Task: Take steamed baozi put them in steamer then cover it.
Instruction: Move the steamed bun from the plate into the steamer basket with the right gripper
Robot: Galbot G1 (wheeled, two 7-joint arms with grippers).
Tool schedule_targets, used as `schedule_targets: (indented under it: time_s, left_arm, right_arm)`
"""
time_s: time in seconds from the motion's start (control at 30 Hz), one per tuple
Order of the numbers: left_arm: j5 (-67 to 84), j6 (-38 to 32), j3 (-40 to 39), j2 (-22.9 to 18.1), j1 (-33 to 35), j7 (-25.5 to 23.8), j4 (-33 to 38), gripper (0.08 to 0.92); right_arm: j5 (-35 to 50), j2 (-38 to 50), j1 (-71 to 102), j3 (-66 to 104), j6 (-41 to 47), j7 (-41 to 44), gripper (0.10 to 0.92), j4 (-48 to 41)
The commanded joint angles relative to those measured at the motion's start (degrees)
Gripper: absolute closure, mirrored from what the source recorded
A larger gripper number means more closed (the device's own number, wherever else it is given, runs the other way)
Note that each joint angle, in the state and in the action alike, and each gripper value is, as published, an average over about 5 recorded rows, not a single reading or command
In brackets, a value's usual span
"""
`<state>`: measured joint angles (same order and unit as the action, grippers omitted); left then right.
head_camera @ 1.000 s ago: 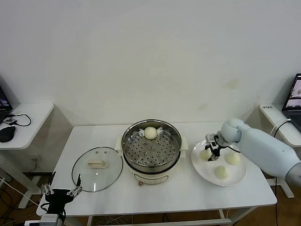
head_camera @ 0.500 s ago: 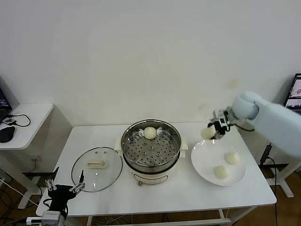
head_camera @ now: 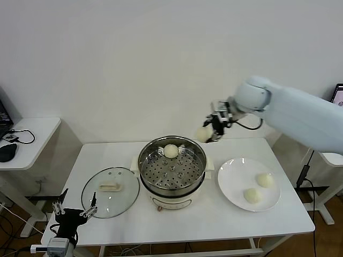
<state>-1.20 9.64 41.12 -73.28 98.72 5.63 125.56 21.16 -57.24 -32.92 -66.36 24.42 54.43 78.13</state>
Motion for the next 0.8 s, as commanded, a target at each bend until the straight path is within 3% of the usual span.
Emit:
schedule_targets:
  time_s: [0.03,0.8]
  left_arm:
    - [0.2,0.0,0.2,0.0,-0.3,0.0,-0.2,0.177]
    - [0.5,-0.2,1.0,-0.5,-1.1,0.1,-0.5,0.177]
  right_arm:
    - [6.5,-16.4,1.5,-2.9,6.2,-3.3,0.406,-5.0]
    - [2.0,-23.6,9.7,-3.4,11.6,-4.6,0.406,-12.6]
